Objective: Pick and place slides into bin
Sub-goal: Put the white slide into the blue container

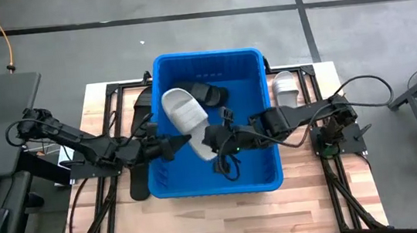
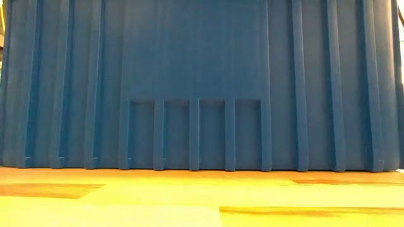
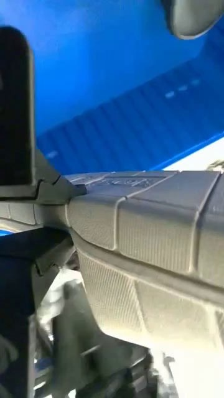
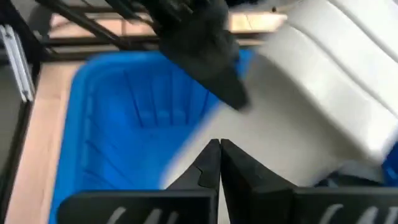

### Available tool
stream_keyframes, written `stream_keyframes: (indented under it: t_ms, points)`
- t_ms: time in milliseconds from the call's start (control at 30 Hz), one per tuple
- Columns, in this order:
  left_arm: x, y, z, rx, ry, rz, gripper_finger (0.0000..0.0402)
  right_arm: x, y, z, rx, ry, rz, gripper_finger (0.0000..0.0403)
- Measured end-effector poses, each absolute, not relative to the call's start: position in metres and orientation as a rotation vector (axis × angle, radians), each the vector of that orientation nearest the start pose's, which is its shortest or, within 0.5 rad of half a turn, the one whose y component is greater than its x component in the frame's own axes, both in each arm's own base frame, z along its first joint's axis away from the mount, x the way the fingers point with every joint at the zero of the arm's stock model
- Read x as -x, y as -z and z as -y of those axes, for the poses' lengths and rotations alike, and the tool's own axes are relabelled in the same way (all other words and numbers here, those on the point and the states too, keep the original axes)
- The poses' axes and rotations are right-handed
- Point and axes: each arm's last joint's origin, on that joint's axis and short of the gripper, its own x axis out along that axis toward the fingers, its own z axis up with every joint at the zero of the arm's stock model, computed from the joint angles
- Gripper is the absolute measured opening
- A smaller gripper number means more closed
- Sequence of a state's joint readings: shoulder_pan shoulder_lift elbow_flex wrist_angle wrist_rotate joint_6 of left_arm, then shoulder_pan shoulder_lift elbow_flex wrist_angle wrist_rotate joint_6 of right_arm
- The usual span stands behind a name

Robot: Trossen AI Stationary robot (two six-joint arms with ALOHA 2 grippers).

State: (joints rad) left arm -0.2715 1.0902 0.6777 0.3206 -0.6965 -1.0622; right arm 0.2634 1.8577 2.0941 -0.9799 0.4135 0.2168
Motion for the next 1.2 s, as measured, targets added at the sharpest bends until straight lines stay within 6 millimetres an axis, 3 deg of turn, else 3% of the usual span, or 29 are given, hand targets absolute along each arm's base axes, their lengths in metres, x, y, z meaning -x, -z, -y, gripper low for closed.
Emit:
stream_keyframes:
  t_ms: [133,333,567,1000,1200]
  points:
    - [-0.220,-0.289,0.044,0.976,-0.391,0.074,0.0032,-0.365,-0.413,-0.079,0.037,0.254,-0.729,0.0032]
    - [-0.203,-0.296,0.041,0.959,-0.338,0.009,0.0032,-0.342,-0.433,-0.060,-0.058,0.269,-0.721,0.0125]
    - [-0.197,-0.294,0.042,0.959,-0.189,-0.139,0.0030,-0.328,-0.451,-0.029,-0.188,0.128,-0.716,0.0221]
    - [-0.201,-0.292,0.015,0.952,0.120,-0.338,0.0029,-0.326,-0.469,0.043,-0.448,-0.256,-0.580,0.0225]
    - [-0.201,-0.303,-0.002,0.963,0.291,-0.349,0.0029,-0.332,-0.469,0.063,-0.593,-0.395,-0.552,0.0225]
